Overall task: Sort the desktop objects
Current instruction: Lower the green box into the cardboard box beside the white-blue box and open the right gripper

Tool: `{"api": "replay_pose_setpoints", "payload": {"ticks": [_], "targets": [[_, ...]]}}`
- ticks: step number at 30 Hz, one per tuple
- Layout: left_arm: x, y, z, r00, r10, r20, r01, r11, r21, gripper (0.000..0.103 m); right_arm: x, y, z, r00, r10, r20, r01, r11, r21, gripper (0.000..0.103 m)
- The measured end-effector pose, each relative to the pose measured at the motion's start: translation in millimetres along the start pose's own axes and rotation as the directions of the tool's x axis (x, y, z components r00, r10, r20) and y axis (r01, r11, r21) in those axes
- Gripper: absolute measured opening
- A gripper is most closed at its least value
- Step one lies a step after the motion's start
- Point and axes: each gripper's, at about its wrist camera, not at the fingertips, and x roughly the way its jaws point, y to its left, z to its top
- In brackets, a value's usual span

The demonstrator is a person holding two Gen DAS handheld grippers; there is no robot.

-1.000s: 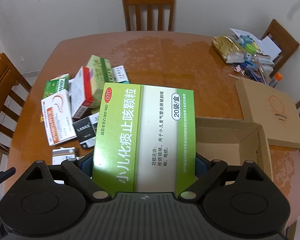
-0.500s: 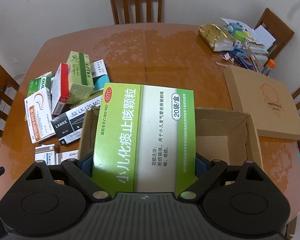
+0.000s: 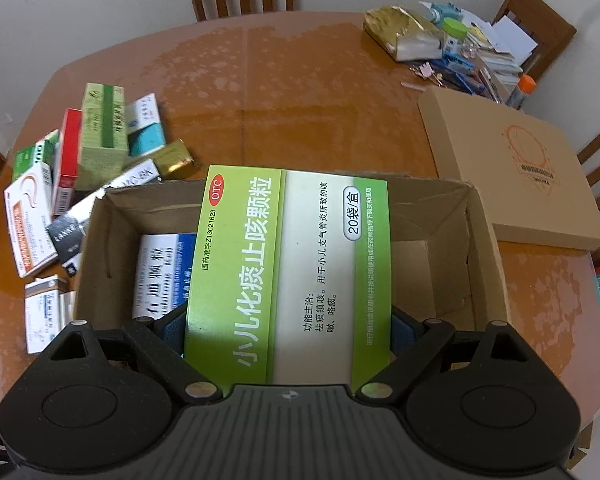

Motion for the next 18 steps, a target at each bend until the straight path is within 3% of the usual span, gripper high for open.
{"api": "replay_pose_setpoints", "payload": {"ticks": [18], "targets": [[1, 1, -1, 1.0, 0.022, -0.012, -0.022, 1.0, -0.014, 0.103, 60, -16, 1, 0.992, 0.012, -0.122, -0.011, 1.0, 0.011, 0.095]]}}
